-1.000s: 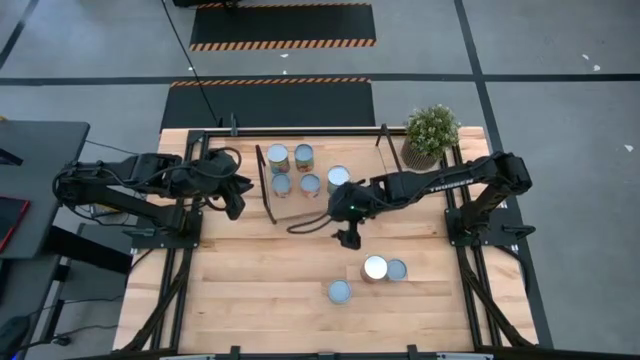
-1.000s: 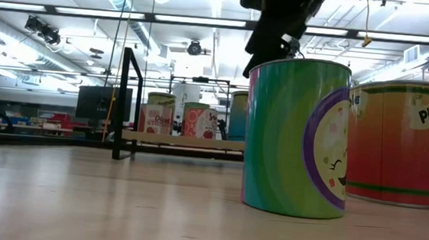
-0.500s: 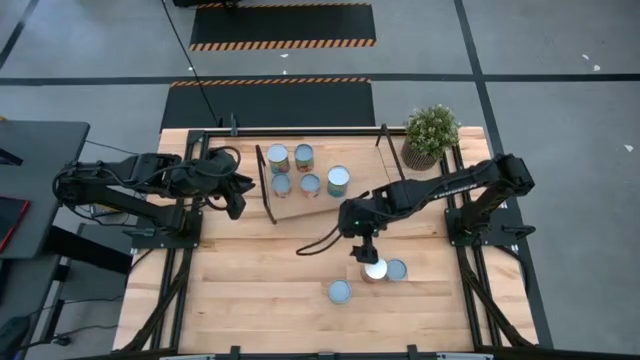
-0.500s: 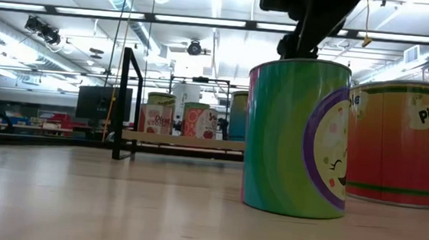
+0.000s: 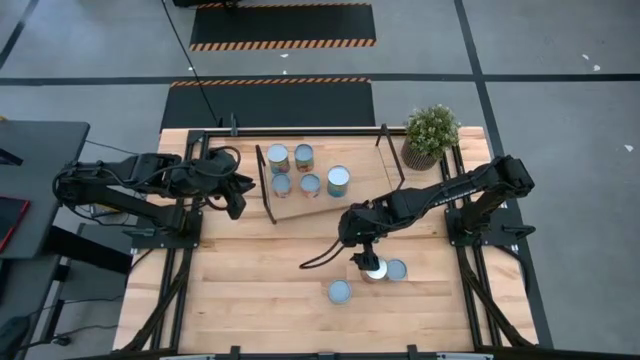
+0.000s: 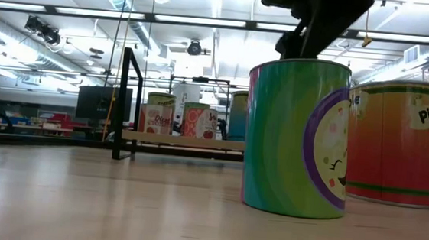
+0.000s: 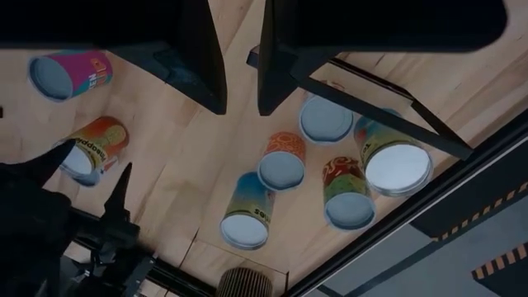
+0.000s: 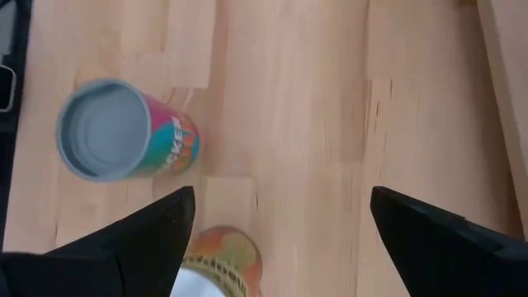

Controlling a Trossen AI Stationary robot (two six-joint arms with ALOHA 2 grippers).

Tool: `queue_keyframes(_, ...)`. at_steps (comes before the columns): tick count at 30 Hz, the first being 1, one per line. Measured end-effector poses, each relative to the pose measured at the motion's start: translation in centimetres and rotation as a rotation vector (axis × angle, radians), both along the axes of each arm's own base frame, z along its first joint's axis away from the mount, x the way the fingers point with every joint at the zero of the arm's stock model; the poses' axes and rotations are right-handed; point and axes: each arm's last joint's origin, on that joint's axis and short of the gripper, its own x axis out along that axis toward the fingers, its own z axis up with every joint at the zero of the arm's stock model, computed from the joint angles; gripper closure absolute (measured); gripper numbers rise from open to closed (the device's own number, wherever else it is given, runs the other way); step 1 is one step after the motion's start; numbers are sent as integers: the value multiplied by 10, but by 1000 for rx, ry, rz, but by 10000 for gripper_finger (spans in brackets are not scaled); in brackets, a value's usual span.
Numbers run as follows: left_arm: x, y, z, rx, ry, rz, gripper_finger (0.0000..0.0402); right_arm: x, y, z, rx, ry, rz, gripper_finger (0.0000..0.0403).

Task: Pick and place cans onto a shelf
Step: Put the canned pineapple on the shelf

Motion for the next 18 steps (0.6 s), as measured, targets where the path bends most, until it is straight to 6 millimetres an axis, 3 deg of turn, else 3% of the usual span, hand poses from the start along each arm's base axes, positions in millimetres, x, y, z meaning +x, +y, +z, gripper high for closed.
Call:
queue_keyframes(11, 0, 0, 0, 0, -1, 0, 324, -19, -2, -7, -23, 216, -91, 29)
queue_keyframes(18, 0, 0, 0, 0, -2, 0, 324, -25, -4, -6, -68, 241, -158, 29)
